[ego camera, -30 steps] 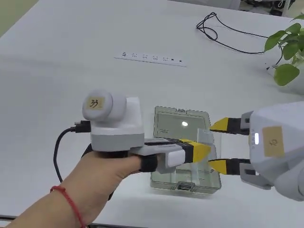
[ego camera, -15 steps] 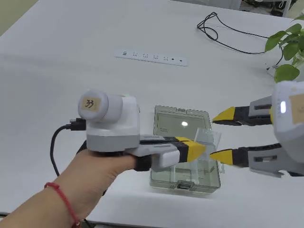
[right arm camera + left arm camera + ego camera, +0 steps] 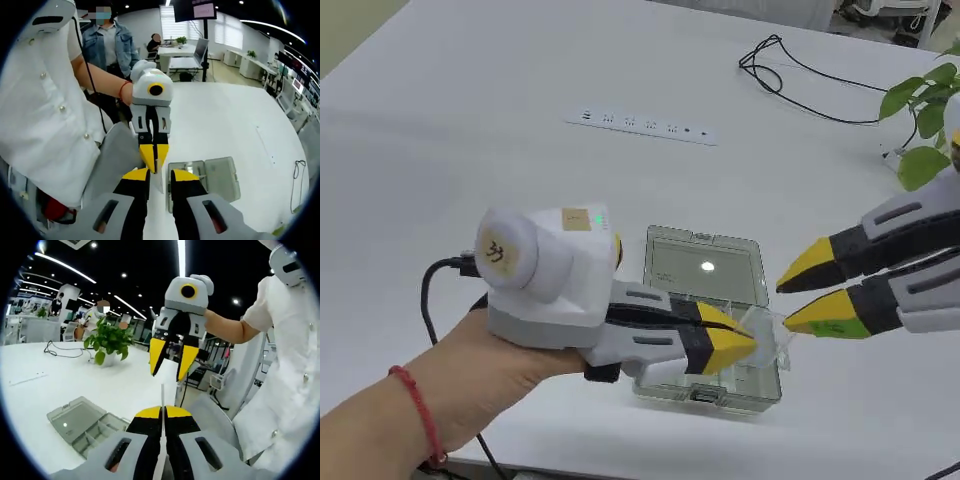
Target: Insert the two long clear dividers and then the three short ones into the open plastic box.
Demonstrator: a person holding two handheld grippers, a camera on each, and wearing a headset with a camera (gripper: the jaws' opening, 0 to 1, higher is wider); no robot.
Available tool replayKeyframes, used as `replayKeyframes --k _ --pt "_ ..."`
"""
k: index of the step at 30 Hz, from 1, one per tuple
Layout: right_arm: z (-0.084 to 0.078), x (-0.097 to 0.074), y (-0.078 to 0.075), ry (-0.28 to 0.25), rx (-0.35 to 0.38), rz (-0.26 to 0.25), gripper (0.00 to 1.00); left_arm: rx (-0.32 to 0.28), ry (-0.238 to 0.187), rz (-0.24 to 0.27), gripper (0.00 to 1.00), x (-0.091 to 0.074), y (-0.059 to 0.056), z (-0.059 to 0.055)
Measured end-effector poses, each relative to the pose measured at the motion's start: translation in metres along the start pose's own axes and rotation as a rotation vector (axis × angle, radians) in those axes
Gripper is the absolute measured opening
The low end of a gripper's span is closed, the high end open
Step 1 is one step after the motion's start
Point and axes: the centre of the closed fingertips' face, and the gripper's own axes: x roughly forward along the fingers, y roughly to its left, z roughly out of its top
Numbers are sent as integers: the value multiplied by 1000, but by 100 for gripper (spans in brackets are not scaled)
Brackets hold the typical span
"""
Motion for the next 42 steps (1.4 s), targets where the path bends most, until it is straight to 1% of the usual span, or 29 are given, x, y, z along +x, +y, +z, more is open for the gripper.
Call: replayKeyframes --k 2,3,6,11,15,17,25,42 --pt "-1 3 5 16 -4 32 16 17 -1 -5 0 -1 -1 1" --pt "-1 4 5 17 -4 37 16 25 -1 -11 0 -1 -2 2" --pt "0 7 12 15 13 93 14 60 -7 -20 0 -2 -4 4" --pt "-2 10 15 26 16 123 9 73 -7 -29 0 -2 -6 5" --pt "-3 13 19 31 16 141 8 79 -18 -28 0 -3 -7 6" --pt "-3 14 21 31 9 151 3 85 -18 -28 0 -3 -6 6" --pt "-3 13 21 32 3 155 2 91 -18 -32 0 -3 -7 5" --pt "-6 15 21 46 -3 142 2 90 -16 -15 0 -5 -6 2"
